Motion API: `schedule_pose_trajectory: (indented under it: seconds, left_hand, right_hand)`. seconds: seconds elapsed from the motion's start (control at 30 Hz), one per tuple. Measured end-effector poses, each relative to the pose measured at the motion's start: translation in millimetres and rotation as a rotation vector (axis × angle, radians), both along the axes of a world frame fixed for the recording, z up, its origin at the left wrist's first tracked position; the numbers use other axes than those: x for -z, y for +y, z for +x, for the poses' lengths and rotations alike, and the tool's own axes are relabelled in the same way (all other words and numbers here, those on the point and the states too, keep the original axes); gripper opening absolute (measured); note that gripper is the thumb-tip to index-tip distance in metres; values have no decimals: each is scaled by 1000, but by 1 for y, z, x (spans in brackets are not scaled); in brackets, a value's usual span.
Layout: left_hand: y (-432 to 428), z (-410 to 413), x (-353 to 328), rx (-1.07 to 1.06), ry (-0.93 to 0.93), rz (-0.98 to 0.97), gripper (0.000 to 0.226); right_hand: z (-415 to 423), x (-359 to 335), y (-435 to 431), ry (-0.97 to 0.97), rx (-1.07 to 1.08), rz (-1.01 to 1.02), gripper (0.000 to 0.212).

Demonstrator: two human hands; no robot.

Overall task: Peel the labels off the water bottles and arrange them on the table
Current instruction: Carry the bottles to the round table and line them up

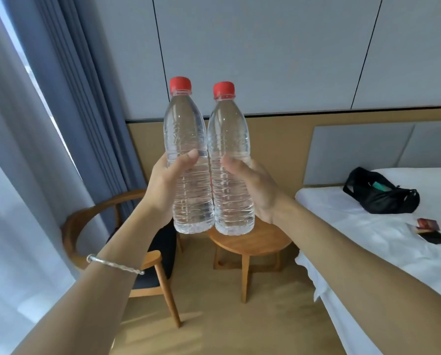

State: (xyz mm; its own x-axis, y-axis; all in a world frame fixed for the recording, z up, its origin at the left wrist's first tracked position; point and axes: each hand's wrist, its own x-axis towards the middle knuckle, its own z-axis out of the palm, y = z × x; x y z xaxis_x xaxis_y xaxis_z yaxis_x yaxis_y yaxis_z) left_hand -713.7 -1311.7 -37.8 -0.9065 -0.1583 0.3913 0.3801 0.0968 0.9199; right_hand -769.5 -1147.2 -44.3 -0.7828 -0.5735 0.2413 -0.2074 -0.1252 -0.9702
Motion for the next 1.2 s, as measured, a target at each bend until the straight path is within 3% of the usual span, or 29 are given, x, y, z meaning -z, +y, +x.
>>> schedule_pose_trajectory:
  seconds: [0.17,0.3,0.47,0.6,0.7,0.8,0.97,1.2]
  left_hand:
    - [28,-85,14,18,-70,27,67]
    - [58,-166,27,2,-125,16,68]
    - [83,-247,43,39,-207,3,76]
    - [90,-307,66,36,-231,5,69]
    - [83,-356,89,43,-261,10,65]
    - [68,-414,121,78,-286,65,65]
    - [37,-532,182,185,-345,131,67]
    - [5,-664,247,258,-512,179,70]
  right_hand:
    - [-89,19,30,-23,-42,-39,64]
    - [-168,31,64,-30,-33,-21,47]
    - [-248,45,88,-100,21,60,56]
    - [-309,71,94,-166,3,14,43]
    - [-355,95,88,-244,15,18,52]
    - [-405,124,76,-321,12,22,47]
    - [-520,178,47,-368,65,53,66]
    - [-644,248,18,-472,121,54,57]
